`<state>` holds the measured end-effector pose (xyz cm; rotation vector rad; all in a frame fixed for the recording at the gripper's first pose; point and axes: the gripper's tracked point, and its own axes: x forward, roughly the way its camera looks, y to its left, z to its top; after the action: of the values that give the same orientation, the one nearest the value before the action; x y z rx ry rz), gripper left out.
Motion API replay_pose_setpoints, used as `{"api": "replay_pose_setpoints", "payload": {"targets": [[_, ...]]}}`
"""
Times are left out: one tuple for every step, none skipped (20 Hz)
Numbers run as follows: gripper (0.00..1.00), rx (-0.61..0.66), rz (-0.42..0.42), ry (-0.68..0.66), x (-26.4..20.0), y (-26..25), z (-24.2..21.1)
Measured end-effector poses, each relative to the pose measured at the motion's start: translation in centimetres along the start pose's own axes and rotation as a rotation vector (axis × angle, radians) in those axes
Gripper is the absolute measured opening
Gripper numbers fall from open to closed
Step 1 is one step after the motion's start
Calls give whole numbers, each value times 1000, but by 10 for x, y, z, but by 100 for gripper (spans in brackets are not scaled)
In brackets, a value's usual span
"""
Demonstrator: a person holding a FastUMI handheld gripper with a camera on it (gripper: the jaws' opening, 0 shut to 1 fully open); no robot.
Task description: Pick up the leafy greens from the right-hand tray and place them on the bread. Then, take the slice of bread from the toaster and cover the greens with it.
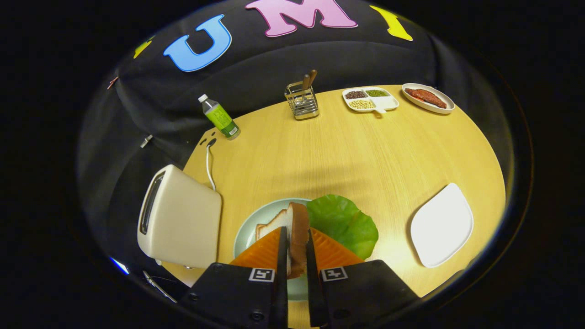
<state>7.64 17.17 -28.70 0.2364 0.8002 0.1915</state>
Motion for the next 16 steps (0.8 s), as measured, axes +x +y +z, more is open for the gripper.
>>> {"api": "replay_pose_setpoints", "payload": {"targets": [[27, -22, -24, -4, 0, -5, -1], [36, -47, -50, -9, -1, -12, -3], [44, -65, -61, -12, -2, -15, -4], [46, -83, -80, -16, -5, -19, -4], [52, -97, -97, -25, -7, -24, -3], [64, -107, -104, -35, -11, -26, -1], [76, -116, -111, -44, -16, -27, 1], [87, -130, -122, -57, -20, -30, 4], [97, -145, -128, -70, -25, -32, 9], [100, -157, -133, -86, -32, -32, 14], [100, -167, -139, -105, -40, -33, 21], [100, -177, -145, -130, -48, -35, 28], [100, -187, -154, -161, -58, -36, 38], [100, -196, -162, -194, -69, -38, 49], [100, -205, -168, -228, -80, -38, 60], [100, -214, -174, -266, -93, -38, 72]]}}
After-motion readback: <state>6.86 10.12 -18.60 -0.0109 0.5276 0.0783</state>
